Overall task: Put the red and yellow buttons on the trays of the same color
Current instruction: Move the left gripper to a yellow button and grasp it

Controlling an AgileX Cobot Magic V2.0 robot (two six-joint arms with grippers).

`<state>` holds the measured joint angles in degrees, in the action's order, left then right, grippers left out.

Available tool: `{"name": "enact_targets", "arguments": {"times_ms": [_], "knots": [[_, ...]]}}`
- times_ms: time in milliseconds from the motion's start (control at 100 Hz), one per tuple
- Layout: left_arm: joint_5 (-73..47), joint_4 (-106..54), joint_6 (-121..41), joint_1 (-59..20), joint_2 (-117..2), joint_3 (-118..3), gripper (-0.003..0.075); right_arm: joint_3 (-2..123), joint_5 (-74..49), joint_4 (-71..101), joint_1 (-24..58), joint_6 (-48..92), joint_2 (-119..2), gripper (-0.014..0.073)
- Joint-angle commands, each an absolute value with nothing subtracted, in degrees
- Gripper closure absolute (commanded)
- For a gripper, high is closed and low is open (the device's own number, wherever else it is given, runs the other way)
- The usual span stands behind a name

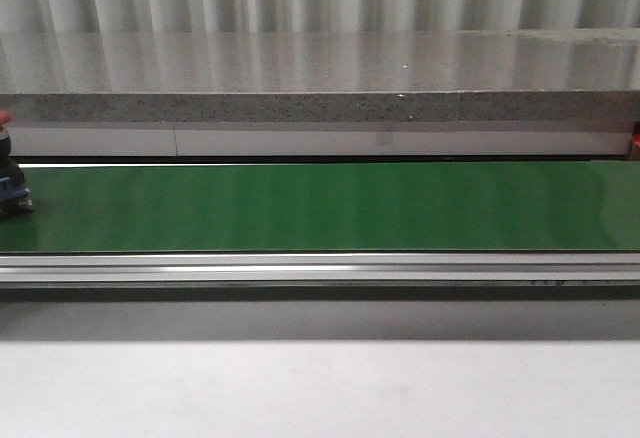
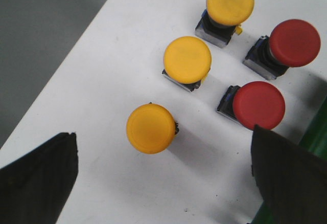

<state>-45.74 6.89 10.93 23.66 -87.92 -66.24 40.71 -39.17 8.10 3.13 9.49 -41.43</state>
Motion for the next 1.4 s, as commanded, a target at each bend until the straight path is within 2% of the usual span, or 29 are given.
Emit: {"name": "enact_targets", "arguments": {"times_ms": [0, 900, 970, 1040, 1190, 1310, 1390], "knots": [[-43.15, 8.22, 11.53, 23.81, -87.48, -67.78, 0.0069, 42.05, -35.93, 8.2, 3.26, 10.13, -41.14, 0.066], [-39.4, 8.09, 11.63, 25.89, -100.78, -67.78, 0.008, 42.05, -35.93, 8.2, 3.26, 10.13, -41.14, 0.066], [-39.32, 8.09, 11.63, 25.89, -100.78, -67.78, 0.0134, 42.05, -35.93, 8.2, 3.26, 10.13, -41.14, 0.066], [-39.44, 8.09, 11.63, 25.89, -100.78, -67.78, 0.0231, 42.05, -35.93, 8.2, 3.26, 10.13, -41.14, 0.066], [-40.91, 8.09, 11.63, 25.89, -100.78, -67.78, 0.0538, 42.05, -35.93, 8.2, 3.26, 10.13, -41.14, 0.066], [-42.77, 7.61, 11.63, 25.89, -100.04, -67.78, 0.0743, 42.05, -35.93, 8.2, 3.26, 10.13, -41.14, 0.066], [-43.13, 7.34, 11.63, 25.77, -98.66, -67.78, 0.074, 42.05, -35.93, 8.2, 3.26, 10.13, -41.14, 0.066]]}}
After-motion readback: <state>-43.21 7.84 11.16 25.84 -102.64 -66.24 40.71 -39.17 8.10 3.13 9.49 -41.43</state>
